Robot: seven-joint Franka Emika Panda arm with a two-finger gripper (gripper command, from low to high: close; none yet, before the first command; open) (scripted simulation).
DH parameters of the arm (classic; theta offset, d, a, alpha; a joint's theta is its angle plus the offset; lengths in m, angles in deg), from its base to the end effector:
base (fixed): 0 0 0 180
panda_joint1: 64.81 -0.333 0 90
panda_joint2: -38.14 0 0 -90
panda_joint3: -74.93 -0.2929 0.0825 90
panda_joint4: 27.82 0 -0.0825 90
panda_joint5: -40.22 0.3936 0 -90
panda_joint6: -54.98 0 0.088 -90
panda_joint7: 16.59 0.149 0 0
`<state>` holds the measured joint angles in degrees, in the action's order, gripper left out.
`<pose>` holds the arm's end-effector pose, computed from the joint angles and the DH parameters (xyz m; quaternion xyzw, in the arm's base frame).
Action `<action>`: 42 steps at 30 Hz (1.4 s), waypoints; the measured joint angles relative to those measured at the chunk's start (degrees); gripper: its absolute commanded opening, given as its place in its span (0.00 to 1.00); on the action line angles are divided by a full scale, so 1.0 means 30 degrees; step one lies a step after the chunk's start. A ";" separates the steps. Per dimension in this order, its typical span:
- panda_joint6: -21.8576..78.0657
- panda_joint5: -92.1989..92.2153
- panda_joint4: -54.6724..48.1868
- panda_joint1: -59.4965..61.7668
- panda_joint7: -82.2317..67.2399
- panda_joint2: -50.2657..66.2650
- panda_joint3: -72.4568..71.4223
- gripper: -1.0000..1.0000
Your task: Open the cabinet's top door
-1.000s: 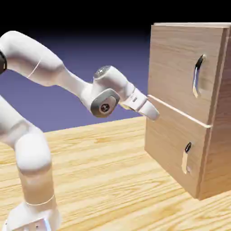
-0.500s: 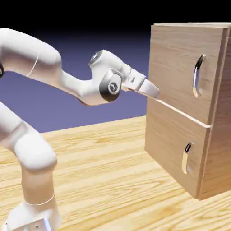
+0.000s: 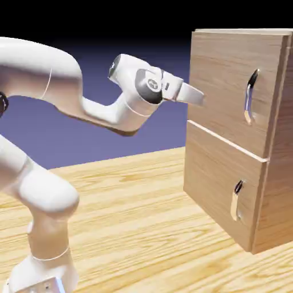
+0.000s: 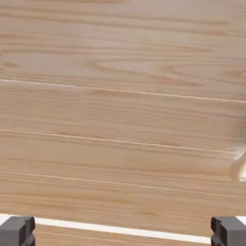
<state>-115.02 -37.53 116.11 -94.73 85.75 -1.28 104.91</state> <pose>0.4529 0.0394 0.5423 -0.7860 0.2715 -0.5157 0.2063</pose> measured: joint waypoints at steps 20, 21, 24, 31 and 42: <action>0.0857 -1.6612 -0.3647 -0.6246 1.2793 -0.1443 0.6405 0.50; 0.0900 -1.7442 -0.3829 -0.6558 1.3433 -0.1515 0.6725 0.50; 0.1028 -1.9934 -0.4376 -0.7495 1.5351 -0.1731 0.7686 0.50; 0.1328 -2.5748 -0.5653 -0.9681 1.9829 -0.2236 0.9927 0.50; 0.1530 -2.7643 -0.8784 -1.4118 2.1221 -0.1273 1.3347 0.00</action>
<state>-110.43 -120.46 89.76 -137.09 149.41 -5.10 144.95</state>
